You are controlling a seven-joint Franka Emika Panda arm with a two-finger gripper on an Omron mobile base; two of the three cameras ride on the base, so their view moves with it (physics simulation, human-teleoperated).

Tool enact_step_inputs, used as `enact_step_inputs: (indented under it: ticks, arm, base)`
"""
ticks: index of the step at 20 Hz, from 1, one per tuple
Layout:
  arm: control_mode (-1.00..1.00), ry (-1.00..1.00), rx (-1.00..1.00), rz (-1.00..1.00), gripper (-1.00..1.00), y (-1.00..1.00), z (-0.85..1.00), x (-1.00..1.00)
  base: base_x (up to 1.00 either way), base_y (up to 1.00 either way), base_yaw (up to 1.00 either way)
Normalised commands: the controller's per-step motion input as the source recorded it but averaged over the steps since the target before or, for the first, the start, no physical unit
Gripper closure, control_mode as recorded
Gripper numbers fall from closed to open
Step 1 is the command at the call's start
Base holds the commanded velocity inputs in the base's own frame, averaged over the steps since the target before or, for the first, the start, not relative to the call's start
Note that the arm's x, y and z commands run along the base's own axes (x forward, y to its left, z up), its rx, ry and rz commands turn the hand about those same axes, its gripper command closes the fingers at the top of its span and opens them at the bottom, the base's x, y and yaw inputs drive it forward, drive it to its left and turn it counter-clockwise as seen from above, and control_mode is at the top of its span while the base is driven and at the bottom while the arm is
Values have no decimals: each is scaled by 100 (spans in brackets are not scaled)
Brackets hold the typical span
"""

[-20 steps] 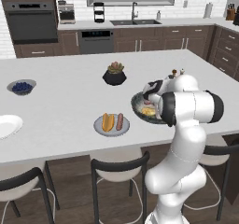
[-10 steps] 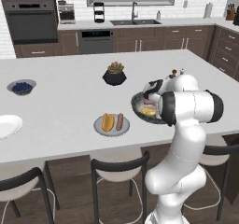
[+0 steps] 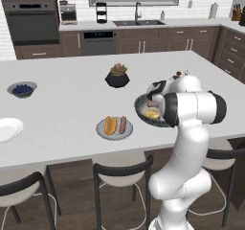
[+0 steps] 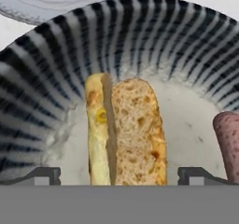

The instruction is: Place one bun and one sausage from the bowl on each plate.

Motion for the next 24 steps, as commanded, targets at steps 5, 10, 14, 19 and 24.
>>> enact_step_inputs:
  ticks: [5, 10, 14, 19, 24]
  arm:
    - [-100, 0, 0, 2, -100, -4, -28, 8]
    - [-100, 0, 0, 0, -100, 0, -9, 21]
    - [-100, 0, 0, 0, -100, 0, -2, 24]
    - [-100, 0, 0, 0, -100, 0, -35, 19]
    - [-100, 0, 0, 0, -100, 0, -29, 1]
  base:
    - [0, 0, 0]
    - [0, 0, 0]
    - [0, 0, 0]
    - [0, 0, 0]
    - [0, 0, 0]
